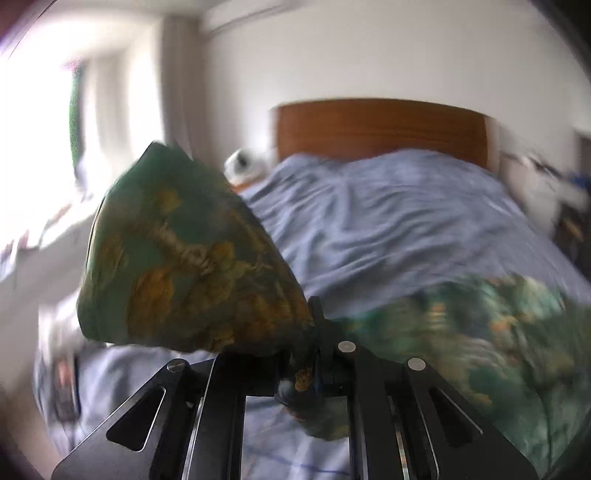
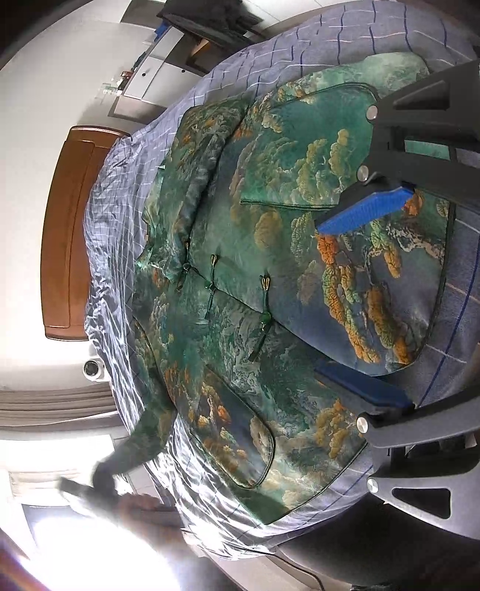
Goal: Fold large clothes
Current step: 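Grasp the other sleeve with the left tool and fold it over the front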
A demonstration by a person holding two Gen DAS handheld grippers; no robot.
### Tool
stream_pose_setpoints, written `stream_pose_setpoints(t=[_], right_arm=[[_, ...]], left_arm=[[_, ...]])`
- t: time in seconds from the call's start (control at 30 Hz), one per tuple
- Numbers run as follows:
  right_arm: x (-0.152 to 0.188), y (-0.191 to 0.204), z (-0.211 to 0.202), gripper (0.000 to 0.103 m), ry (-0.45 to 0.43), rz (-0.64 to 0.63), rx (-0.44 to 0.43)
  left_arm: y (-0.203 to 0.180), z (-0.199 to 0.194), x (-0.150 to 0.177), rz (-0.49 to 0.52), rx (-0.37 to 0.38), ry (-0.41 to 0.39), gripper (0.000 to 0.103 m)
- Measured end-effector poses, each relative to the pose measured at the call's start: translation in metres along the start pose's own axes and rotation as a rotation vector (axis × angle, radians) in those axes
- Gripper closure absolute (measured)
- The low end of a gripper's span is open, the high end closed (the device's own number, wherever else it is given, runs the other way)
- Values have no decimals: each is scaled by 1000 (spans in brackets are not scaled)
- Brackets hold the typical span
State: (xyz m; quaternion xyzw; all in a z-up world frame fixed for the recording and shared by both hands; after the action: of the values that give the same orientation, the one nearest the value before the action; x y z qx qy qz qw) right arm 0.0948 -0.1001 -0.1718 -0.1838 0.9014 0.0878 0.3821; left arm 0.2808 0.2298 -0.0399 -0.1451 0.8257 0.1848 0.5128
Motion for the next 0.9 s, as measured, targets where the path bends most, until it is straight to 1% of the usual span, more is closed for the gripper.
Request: stream_pose_setpoints(t=[0.03,0.07,0.1,0.17,0.23,0.3,0.33,0.37,0.4,0.43,0.47,0.53,0.57,0.63,0.7,0.73,0.77,0.8,0.83,0.87,0.9], right_arm=[[0,0,-1,29,-3,1,0],[-1,0,-3,29,-8,1,1],[-1,1,-5,29,-14,1,3],[-1,1,-7,29,-22,-2,5],[-1,1,-10,29,-28,-3,11],[0,-2,-12,29,-29,0,14],[1,-3,-13,29,-28,3,16],[2,-5,-13,29,-27,7,19],[3,-6,-14,29,-25,11,20],[4,-8,-14,29,-22,17,20],[4,-10,-14,29,-20,22,22],[2,-15,-16,29,-20,22,24],[-2,-18,-16,29,-22,17,23],[-12,-25,-13,29,-20,18,2],[-32,-36,-2,29,-3,45,-52],[-43,-40,6,29,13,63,-81],[-54,-46,17,29,35,90,-119],[-72,-54,35,29,59,144,-186],[-83,-60,50,29,78,187,-232],[-97,-70,70,29,96,251,-276],[-107,-78,88,29,109,302,-299]], left_arm=[[-26,-12,-5,53,29,-26,92],[-39,-17,-7,77,47,-35,91],[-62,-25,-7,115,80,-47,91],[-96,-33,-4,169,124,-56,91],[-132,-36,8,240,155,-54,91],[-166,-36,30,318,184,-24,86],[-180,-35,41,354,202,-1,79],[-195,-32,58,398,217,35,58],[-206,-32,73,433,219,73,46],[-212,-32,88,455,218,101,27],[-214,-37,107,470,231,125,23],[-209,-43,130,472,263,162,23],[-200,-48,143,456,276,191,23],[-184,-55,155,414,281,217,23],[-161,-61,162,325,290,248,19],[-157,-62,163,295,289,251,16],[-147,-66,166,251,284,253,15],[-139,-68,166,207,281,257,15],[-134,-70,166,170,283,265,15],[-130,-68,168,151,285,270,15],[-125,-70,168,124,287,275,15]])
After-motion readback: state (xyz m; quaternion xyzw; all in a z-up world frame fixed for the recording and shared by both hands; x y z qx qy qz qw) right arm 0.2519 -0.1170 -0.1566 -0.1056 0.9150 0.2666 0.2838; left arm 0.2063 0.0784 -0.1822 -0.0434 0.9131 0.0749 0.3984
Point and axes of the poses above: each gripper's, at about its wrist camera, not at the fingertips, and z roughly the way its jaws point, y to its left, x to its underside, the point moved 6 cm from there along z, roughly the way its jaws point, and after that the axes turned 6 degrees about -x, right-handed, at the moved point
